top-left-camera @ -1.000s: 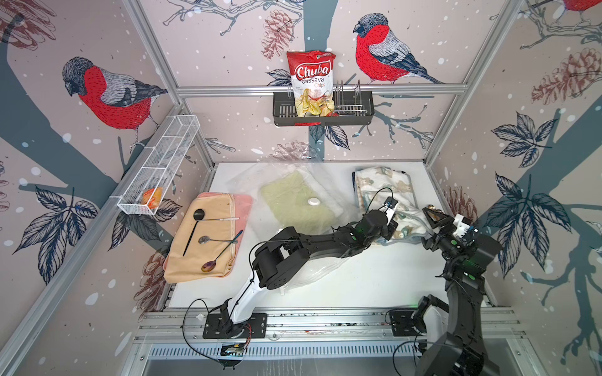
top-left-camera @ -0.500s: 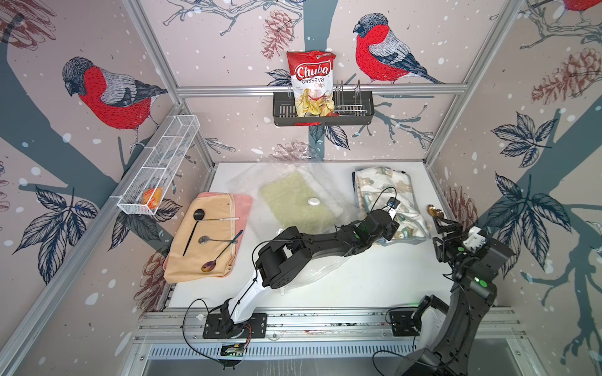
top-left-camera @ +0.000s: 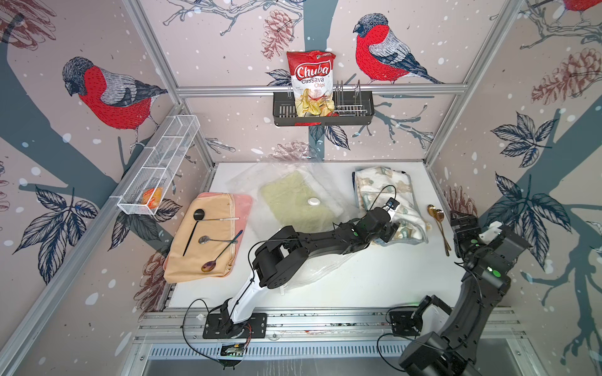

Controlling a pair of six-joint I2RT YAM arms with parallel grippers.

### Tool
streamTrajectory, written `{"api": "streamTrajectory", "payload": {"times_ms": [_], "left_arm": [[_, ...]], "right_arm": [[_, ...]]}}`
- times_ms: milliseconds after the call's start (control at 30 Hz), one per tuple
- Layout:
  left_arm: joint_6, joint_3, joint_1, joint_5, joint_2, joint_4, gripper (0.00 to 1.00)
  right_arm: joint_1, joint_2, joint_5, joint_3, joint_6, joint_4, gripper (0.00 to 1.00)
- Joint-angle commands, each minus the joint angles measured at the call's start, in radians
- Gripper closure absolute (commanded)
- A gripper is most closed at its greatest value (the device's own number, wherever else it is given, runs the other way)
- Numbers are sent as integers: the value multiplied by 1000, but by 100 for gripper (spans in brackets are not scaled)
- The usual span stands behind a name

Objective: Take the blanket out of the vacuum bag
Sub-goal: Place the blanket at the center of the board.

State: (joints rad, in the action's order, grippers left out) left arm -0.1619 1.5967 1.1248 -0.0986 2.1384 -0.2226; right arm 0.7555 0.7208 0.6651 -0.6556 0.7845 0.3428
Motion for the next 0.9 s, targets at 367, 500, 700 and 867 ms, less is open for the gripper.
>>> {"api": "streamTrajectory", "payload": {"times_ms": [367,500,700,867], "left_arm": [[-83,-413,38,-27,-505,149,44],[-224,-619,4,-238,-826,132,100],[-385,-858,-108,-305,-1238,238,100],[-384,-908,-153,-312,-1395,324,100]], "right_arm": [[-266,85,-66,-102,40,-149,6],[-475,173,-129,-165,10,-178,47],[-556,341,-188,-162,-66,-175,100],[-591,352,-187,-22,-53,-220,100]]}}
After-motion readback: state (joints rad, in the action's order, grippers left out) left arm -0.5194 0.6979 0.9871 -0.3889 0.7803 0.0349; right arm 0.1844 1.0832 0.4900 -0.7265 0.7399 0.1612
